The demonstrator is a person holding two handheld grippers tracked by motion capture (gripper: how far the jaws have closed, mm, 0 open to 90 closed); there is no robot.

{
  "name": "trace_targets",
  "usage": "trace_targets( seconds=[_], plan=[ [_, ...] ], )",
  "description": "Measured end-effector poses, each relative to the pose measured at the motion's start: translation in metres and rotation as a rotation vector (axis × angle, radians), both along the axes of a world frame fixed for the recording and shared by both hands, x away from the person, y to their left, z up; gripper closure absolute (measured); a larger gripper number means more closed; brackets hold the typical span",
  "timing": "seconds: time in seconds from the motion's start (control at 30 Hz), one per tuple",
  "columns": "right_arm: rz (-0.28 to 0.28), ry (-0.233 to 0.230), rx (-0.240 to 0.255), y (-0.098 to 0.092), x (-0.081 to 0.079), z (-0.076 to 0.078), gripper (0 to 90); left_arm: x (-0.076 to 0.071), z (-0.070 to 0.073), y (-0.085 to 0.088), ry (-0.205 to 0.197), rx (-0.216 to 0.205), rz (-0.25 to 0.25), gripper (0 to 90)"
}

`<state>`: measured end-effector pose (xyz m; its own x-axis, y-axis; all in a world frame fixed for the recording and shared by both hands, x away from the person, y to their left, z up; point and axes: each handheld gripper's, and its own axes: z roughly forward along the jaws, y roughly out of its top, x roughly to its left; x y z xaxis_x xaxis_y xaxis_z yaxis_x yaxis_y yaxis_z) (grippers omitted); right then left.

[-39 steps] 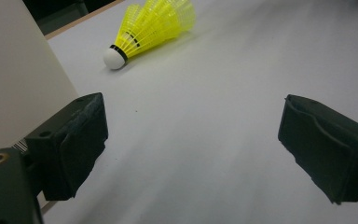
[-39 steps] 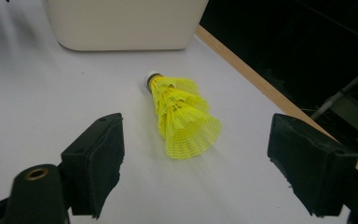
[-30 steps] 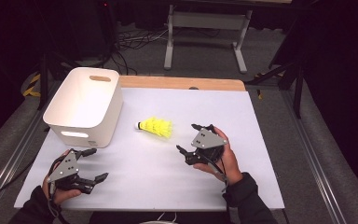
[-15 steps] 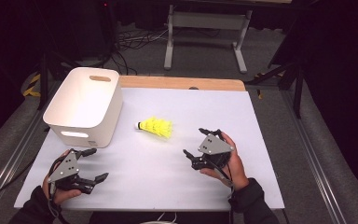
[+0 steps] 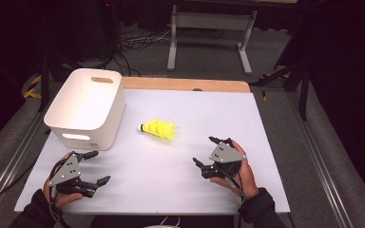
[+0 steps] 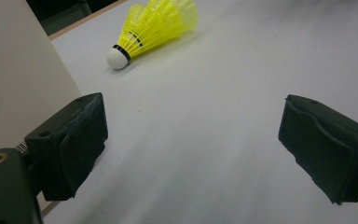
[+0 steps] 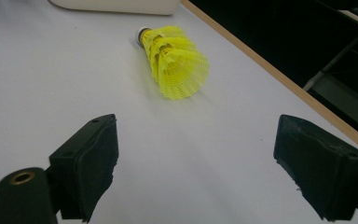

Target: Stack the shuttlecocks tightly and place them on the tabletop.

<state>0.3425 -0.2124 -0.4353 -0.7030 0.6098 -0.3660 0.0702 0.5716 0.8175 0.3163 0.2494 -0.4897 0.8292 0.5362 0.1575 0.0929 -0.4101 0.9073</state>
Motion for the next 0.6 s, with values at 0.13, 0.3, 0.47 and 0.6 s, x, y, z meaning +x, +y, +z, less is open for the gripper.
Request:
trace_targets(
  seconds=[0.13, 0.3, 0.47, 0.6],
  plan=[
    [-0.007, 0.0, 0.006, -0.006, -0.004, -0.004, 14.3, 0.0, 0.0, 0.0, -0.001, 0.001, 0.0, 8.9],
    [0.004, 0.0, 0.002, -0.011, -0.007, -0.01, 14.3, 0.0, 0.0, 0.0, -0.007, 0.008, 0.001, 8.9],
    [-0.003, 0.002, 0.0, -0.017, -0.009, -0.017, 14.3, 0.0, 0.0, 0.0, 0.0, 0.003, 0.001, 8.8],
    [-0.004, 0.004, 0.001, -0.019, -0.011, -0.02, 14.3, 0.0, 0.0, 0.0, 0.001, 0.001, 0.001, 8.8]
  ],
)
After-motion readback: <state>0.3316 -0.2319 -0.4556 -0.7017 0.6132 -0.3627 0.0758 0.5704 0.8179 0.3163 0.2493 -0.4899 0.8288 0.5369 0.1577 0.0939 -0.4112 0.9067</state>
